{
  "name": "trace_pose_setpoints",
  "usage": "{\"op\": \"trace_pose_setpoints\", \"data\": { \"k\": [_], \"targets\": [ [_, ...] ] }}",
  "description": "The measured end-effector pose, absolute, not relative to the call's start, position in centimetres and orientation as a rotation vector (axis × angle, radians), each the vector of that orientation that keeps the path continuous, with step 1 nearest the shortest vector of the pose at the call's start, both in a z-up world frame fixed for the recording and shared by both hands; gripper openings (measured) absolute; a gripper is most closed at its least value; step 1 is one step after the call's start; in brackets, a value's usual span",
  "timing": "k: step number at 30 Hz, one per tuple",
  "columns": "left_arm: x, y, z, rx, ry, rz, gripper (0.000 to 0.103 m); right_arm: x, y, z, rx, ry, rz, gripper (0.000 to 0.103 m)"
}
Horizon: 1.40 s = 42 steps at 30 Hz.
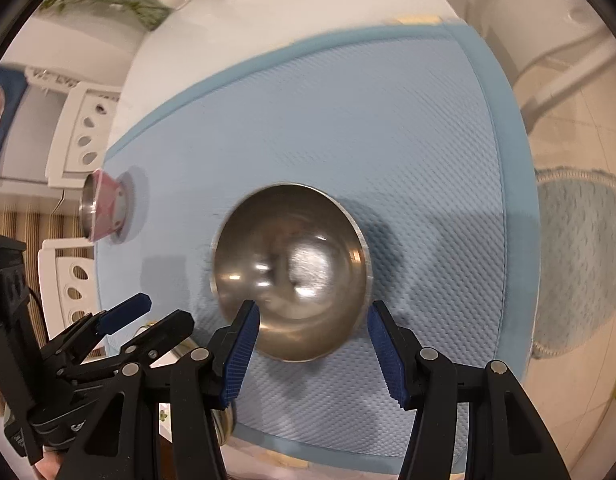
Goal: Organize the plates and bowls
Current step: 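Move both grippers to the rim of the blue steel bowl, then close both grippers on the rim of the blue steel bowl, then lift the blue bowl with both grippers and carry it over the nested bowls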
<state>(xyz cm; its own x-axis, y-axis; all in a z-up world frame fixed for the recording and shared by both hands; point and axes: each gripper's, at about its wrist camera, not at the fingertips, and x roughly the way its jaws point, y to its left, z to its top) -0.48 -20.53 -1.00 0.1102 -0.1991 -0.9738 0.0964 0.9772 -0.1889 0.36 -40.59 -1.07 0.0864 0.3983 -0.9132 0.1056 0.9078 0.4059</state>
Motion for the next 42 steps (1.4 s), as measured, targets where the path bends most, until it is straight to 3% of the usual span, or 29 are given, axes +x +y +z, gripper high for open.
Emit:
{"op": "trace_pose_setpoints", "data": {
  "k": [15, 22, 24, 27, 28, 42],
  "targets": [
    [0.8, -22.1, -4.9, -0.096, 1.486, -0.241, 0.070, 0.9, -41.6, -6.9, 0.539, 1.517, 0.227, 0.054],
    [1.0, -21.9, -6.7, -0.124, 1.514, -0.236, 0.034, 1.3, -41.8, -7.7, 0.546, 1.489, 0.203, 0.053],
    [1.1, -21.6, -7.0, -0.140, 1.510, -0.245, 0.026, 1.4, -42.0, -7.6, 0.514, 1.474, 0.183, 0.032],
    [1.2, -21.8, -6.8, -0.147, 1.494, -0.266, 0.017, 1.6, -41.9, -7.8, 0.528, 1.454, 0.212, 0.017],
    [1.2, -22.1, -6.7, -0.131, 1.491, -0.274, 0.014, 1.6, -41.7, -7.8, 0.522, 1.452, 0.211, 0.017],
    [1.0, -19.7, -3.8, -0.128, 1.427, -0.293, 0.014, 1.9, -38.5, -5.1, 0.480, 1.421, 0.229, 0.017]
  ]
}}
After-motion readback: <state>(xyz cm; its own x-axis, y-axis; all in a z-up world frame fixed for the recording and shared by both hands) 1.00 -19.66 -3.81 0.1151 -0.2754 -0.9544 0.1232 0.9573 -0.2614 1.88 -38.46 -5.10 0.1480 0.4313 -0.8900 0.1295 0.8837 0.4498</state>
